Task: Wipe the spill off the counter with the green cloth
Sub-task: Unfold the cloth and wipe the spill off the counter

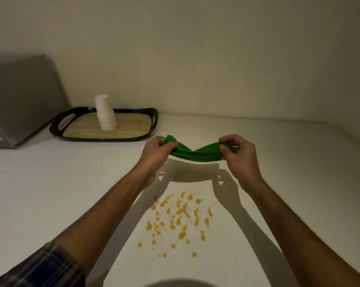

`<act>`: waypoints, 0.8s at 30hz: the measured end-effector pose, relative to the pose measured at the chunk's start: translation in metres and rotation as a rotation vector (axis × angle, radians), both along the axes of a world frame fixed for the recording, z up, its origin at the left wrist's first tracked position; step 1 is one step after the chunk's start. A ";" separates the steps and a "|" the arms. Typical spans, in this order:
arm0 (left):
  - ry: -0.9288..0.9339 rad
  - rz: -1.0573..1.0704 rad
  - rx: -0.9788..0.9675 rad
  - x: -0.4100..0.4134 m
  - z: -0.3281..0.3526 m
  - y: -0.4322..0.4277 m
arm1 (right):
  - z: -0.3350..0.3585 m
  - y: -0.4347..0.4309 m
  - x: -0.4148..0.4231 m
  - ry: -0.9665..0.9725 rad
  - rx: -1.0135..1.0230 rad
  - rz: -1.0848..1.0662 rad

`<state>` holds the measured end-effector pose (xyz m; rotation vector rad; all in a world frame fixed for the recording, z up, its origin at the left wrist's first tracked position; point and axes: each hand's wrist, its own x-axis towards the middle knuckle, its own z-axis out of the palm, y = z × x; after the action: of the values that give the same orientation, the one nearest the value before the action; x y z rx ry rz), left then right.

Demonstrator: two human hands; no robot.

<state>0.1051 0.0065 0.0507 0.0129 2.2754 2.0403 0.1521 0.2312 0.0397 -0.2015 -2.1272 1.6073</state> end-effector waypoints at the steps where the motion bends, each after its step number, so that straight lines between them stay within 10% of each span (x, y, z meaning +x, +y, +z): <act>1: -0.007 -0.004 -0.005 0.012 -0.004 0.000 | -0.004 0.000 0.012 -0.010 -0.006 0.008; 18: -0.354 -0.036 -0.010 0.173 -0.052 -0.031 | -0.042 -0.003 0.177 -0.396 0.179 0.041; 24: 0.008 0.080 -0.473 0.195 -0.065 -0.078 | -0.039 -0.011 0.190 -0.346 0.728 0.035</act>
<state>0.3004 -0.0716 -0.0140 -0.1021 2.7396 1.4812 0.3422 0.2203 0.0010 -0.2084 -2.8371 0.7547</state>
